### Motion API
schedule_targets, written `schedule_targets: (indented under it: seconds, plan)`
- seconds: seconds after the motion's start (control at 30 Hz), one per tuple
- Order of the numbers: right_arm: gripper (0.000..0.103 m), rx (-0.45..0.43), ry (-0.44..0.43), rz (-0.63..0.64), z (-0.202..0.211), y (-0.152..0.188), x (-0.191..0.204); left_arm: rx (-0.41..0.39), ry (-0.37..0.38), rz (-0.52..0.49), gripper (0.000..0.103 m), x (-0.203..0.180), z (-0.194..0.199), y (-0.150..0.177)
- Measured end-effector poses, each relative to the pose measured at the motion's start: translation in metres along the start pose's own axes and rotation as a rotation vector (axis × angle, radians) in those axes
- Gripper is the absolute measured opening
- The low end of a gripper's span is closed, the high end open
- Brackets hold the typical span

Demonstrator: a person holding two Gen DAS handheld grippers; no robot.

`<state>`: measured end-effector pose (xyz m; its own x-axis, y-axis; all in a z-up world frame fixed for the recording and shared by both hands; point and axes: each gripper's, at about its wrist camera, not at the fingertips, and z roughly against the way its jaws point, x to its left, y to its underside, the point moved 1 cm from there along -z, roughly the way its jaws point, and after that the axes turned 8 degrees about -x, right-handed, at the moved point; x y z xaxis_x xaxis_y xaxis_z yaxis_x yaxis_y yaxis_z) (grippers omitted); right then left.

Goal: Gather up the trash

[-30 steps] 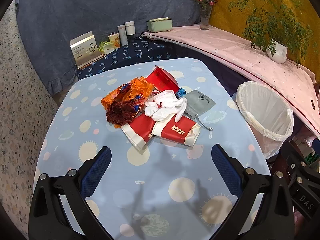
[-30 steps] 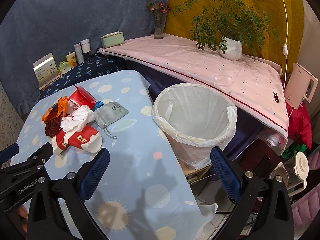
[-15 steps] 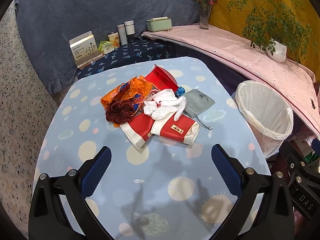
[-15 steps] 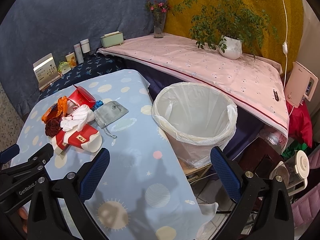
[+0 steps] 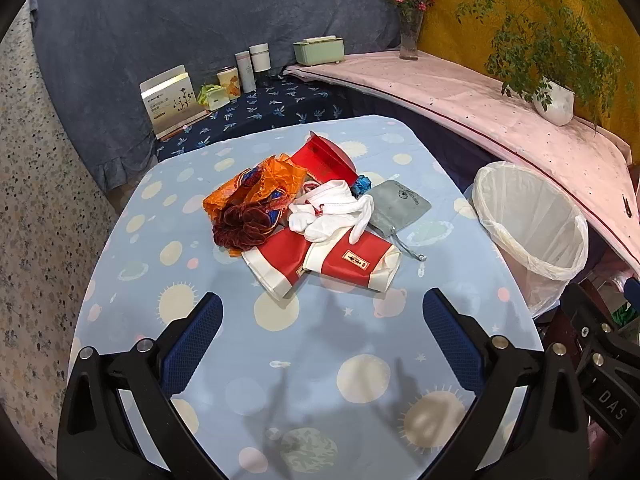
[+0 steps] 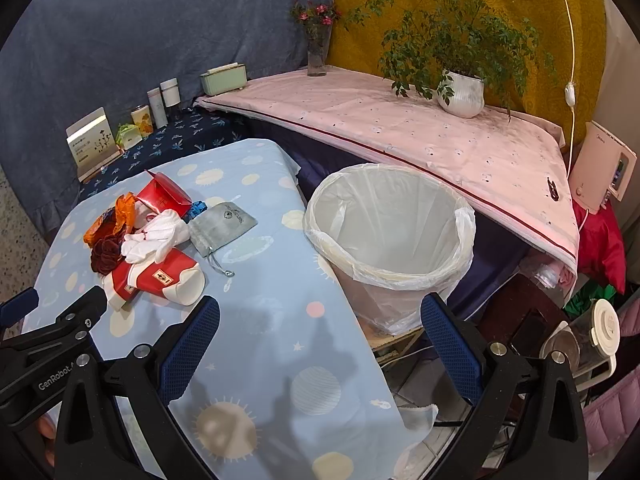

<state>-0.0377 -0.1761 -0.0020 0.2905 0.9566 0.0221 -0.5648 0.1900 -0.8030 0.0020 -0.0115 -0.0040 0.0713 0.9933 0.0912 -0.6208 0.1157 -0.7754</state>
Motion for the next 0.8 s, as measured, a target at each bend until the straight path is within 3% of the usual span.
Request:
schedule_targets:
  seconds: [0.8]
  plan:
    - [0.096, -0.009, 0.024, -0.018, 0.000, -0.001, -0.010, 0.001, 0.017, -0.009, 0.096, -0.007, 0.000, -0.004]
